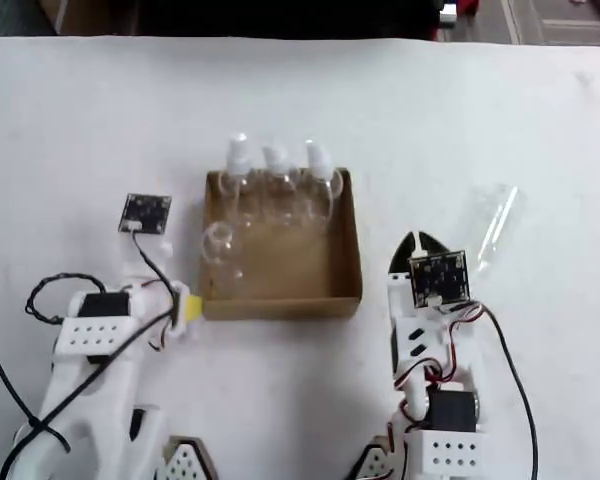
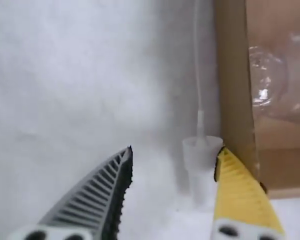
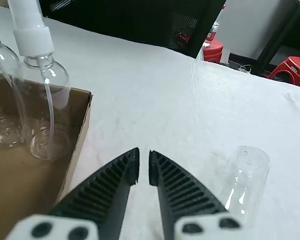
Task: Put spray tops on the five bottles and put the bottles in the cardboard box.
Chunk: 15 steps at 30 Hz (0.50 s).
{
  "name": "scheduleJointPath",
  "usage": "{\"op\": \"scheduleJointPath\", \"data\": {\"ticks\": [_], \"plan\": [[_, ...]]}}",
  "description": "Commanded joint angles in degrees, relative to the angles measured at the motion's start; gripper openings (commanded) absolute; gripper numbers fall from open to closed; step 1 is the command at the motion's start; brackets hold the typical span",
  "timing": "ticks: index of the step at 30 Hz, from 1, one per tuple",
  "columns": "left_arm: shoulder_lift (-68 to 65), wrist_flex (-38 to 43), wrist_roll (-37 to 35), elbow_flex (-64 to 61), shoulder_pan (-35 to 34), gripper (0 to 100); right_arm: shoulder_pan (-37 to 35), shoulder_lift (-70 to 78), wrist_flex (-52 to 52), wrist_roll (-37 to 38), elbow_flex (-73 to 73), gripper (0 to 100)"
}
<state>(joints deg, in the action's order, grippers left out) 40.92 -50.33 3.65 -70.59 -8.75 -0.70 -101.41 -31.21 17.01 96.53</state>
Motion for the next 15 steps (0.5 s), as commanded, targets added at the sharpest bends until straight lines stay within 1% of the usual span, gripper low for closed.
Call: {"op": "scheduleJointPath", "data": {"ticks": [1,3,5,7,9,12,15], "plan": [[-0.3,-0.3,1.0,0.2,-0.6,25,-0.4,-0.7,-0.1,0.8,0.4,2.4],[-0.3,0.9,3.5,-0.1,-1.6,25,-0.4,-0.7,-0.1,0.8,0.4,2.4],[-0.3,1.2,5.7,0.1,-5.3,25,-0.4,-0.7,-0.1,0.8,0.4,2.4],[0.0,0.9,8.9,0.8,-11.6,25,-0.4,-0.7,-0.1,0.8,0.4,2.4],[0.2,0.4,13.8,2.5,-18.8,24,-0.4,-0.7,-0.1,0.8,0.4,2.4],[0.3,0.3,19.8,8.0,-29.6,23,-0.5,-0.7,-0.1,0.8,0.4,2.4],[0.3,0.2,22.4,14.2,-37.0,23,-0.5,-0.7,0.0,0.8,0.4,2.4]]}}
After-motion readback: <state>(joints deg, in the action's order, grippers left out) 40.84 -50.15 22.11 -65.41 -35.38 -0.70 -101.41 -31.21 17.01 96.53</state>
